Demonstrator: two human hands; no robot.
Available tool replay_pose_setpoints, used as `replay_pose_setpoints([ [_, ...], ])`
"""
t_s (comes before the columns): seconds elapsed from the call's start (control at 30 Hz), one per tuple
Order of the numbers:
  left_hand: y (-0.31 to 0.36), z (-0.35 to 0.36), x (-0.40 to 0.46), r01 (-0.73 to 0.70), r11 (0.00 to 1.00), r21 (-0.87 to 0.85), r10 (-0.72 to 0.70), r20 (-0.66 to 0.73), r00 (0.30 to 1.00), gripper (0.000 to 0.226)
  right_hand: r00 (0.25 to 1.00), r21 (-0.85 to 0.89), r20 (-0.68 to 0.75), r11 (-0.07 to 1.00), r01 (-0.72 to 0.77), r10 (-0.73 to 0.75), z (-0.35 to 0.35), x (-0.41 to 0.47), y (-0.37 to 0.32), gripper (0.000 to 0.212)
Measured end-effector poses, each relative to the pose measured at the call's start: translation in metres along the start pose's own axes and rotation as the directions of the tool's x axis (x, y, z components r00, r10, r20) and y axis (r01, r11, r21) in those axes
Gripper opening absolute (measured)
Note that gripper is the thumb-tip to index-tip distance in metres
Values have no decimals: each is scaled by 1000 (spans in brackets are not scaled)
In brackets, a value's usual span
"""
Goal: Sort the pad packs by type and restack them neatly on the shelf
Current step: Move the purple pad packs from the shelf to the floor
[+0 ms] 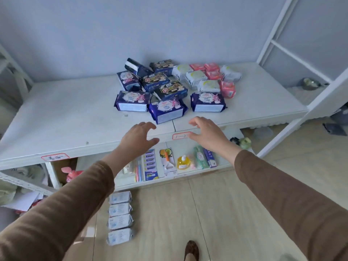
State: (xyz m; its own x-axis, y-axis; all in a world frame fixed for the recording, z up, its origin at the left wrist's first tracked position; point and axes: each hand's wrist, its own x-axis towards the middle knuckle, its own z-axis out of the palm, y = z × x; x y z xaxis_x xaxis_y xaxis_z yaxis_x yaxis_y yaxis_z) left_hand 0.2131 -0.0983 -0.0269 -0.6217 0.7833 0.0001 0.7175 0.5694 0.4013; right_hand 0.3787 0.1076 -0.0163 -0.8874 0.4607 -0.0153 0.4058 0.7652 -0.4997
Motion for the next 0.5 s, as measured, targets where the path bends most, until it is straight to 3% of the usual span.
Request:
replay_pose_setpoints([
  [0.3,13,6,82,73,997,-16,-74,-31,997,49,1000,18,3,1000,19,-19,-25,83,63,43],
  [0.5,-2,14,146,109,994,7,-109,-37,993,52,994,-83,-79,993,-82,75,-38,135,108,43],
])
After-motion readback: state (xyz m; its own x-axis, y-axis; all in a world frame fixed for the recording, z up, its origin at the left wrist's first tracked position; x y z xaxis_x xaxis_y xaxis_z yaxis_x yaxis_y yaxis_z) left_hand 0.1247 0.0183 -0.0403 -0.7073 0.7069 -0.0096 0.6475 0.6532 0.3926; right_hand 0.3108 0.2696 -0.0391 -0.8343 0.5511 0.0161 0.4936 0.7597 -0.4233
